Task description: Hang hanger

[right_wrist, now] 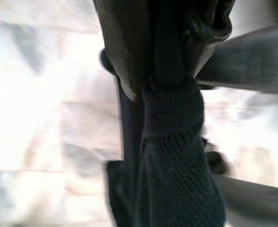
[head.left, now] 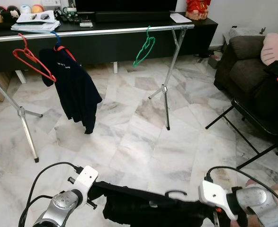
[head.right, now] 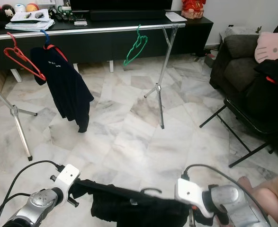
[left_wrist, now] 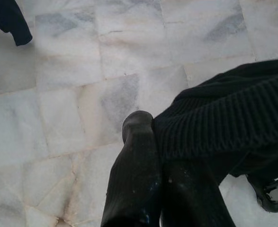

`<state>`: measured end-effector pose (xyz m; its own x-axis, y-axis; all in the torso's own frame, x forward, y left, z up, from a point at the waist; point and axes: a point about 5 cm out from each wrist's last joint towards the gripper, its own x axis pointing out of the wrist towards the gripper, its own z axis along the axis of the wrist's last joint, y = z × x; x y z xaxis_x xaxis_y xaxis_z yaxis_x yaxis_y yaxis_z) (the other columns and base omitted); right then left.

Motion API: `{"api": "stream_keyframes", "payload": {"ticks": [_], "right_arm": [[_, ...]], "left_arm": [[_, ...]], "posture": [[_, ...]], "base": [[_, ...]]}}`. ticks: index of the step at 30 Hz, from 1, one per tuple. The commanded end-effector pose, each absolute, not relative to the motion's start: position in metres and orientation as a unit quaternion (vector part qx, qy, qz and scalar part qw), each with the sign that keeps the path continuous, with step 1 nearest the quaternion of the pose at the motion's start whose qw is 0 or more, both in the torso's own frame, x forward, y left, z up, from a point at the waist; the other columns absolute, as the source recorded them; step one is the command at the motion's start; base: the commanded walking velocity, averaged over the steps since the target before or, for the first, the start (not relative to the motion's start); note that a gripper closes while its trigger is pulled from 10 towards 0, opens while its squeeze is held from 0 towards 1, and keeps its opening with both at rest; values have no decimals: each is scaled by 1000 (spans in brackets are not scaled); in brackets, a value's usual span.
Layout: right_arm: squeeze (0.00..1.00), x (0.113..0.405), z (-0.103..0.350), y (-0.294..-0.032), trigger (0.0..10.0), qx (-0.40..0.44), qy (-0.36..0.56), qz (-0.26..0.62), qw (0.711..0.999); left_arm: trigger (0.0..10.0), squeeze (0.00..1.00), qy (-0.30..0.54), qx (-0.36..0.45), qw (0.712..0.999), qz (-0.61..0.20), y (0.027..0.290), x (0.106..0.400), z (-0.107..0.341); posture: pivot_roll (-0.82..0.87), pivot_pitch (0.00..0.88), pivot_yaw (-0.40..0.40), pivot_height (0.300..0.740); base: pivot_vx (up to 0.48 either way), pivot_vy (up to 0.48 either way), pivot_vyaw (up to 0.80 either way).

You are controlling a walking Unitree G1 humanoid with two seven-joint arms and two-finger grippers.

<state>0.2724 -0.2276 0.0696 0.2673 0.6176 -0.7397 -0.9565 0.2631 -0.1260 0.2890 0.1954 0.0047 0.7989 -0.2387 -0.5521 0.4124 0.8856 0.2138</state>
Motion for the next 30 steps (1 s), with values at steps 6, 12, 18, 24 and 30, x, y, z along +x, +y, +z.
{"api": "stream_keyframes", "payload": {"ticks": [6,12,18,24,30], "right_arm": [[0,284,73,-247,0,-276,282,426,814],[0,290,76,-246,0,-260,280,417,825],[0,293,71,-248,0,-298,298,403,812],[0,287,56,-242,0,-316,335,421,782],[0,289,45,-244,0,-352,350,389,776]], "left_arm": [[10000,0,315,170,925,-130,229,280,0],[10000,0,357,193,899,-166,227,271,-10],[10000,0,347,187,901,-180,224,276,-5],[10000,0,290,192,921,-178,227,297,23],[10000,0,253,181,931,-193,225,308,45]], "posture": [[-63,162,-16,740],[-58,155,-8,740],[-53,150,-11,740],[-37,143,-14,740],[-35,143,-16,740]], "base": [[0,0,0],[0,0,0],[0,0,0],[0,0,0],[0,0,0]]}}
